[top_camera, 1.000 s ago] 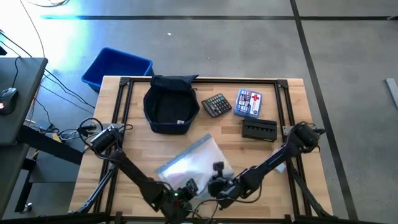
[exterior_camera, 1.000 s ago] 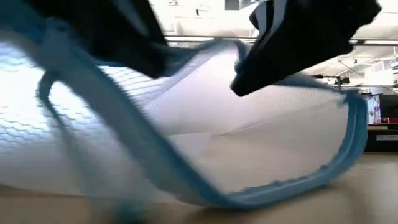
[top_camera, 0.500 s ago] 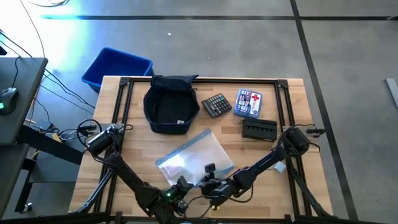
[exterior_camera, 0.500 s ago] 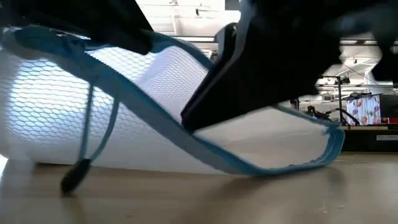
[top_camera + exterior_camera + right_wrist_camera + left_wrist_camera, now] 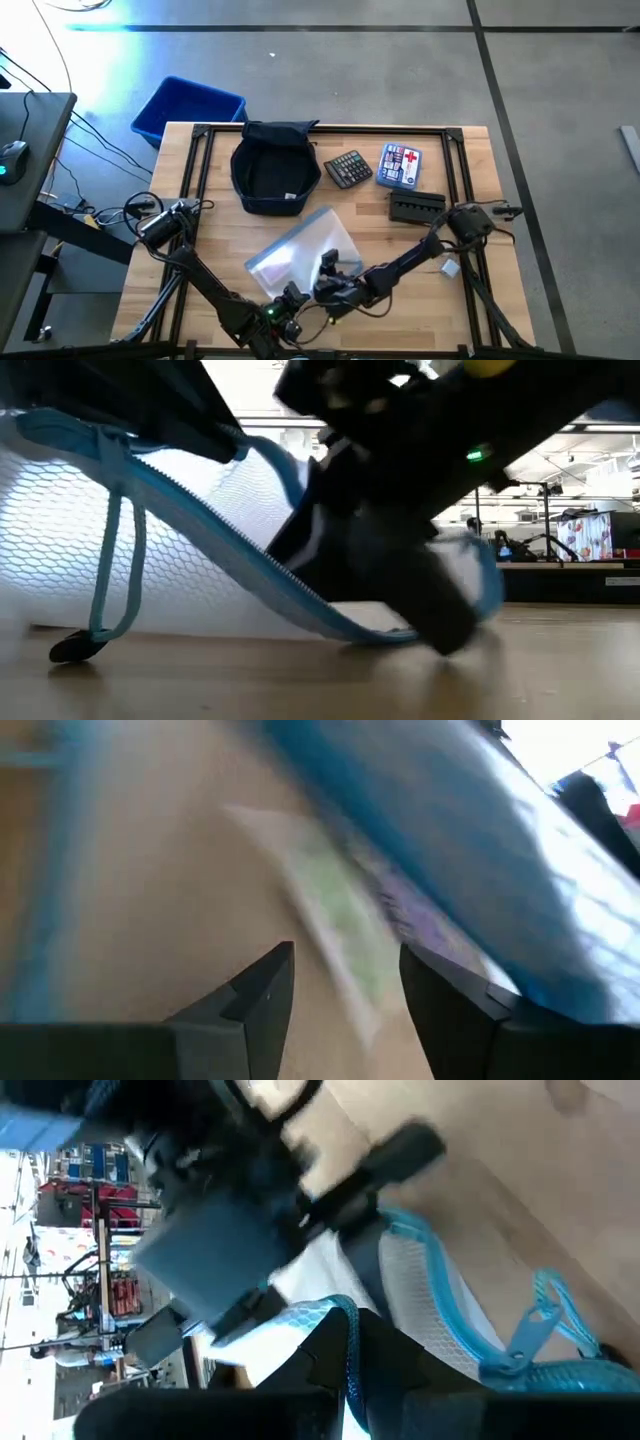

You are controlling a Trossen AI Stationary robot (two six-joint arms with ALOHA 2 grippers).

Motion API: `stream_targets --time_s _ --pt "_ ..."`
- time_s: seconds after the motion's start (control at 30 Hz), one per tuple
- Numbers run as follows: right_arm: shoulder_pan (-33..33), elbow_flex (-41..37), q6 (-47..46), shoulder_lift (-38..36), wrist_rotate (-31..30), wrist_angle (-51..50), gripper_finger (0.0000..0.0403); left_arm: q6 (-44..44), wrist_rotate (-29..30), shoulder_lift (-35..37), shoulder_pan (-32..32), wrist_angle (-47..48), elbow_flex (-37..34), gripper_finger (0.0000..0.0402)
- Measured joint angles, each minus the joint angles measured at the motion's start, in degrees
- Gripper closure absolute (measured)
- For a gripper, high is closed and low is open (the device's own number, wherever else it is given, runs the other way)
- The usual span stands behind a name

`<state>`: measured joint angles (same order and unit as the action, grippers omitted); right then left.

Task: Unpack backpack
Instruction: Remove the green earphones from the transparent zip bag

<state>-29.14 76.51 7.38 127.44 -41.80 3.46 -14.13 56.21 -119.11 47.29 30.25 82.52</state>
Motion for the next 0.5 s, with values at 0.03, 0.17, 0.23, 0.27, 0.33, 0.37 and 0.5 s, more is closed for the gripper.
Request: stream_targets --time_s 0.03,0.17,0.23,0.27,0.33,0.37,0.5 --pt "0.81 0.02 -1.28 0.11 0.26 -0.19 0.0243 0.07 -0.01 0.0 -0.02 0.15 -0.1 0.0401" --pt "3.65 0.02 -5.38 0.3 5.05 -0.29 0.0283 0.15 -0.14 -0.04 -0.01 0.06 -0.13 0.0401" --pt "4.92 0.0 -5.97 0.32 9.5 -0.37 0.0316 0.17 -0.2 -0.04 0.0 0.05 -0.13 0.0401" --pt "5.47 0.01 -6.5 0.39 11.37 -0.28 0.0336 0.16 -0.2 -0.04 -0.02 0.05 -0.13 0.0401" --pt "5.92 0.02 -8.39 0.5 13.19 -0.02 0.0379 0.41 -0.2 -0.04 -0.02 0.12 -0.13 0.0401" --pt "5.89 0.02 -8.62 0.52 13.39 -0.12 0.039 0.71 -0.2 -0.02 -0.02 0.16 -0.13 0.0401" --pt "4.16 -0.13 -8.47 -0.99 12.04 -3.07 0.0401 1.62 1.2 -0.04 0.14 0.98 -0.09 0.0401"
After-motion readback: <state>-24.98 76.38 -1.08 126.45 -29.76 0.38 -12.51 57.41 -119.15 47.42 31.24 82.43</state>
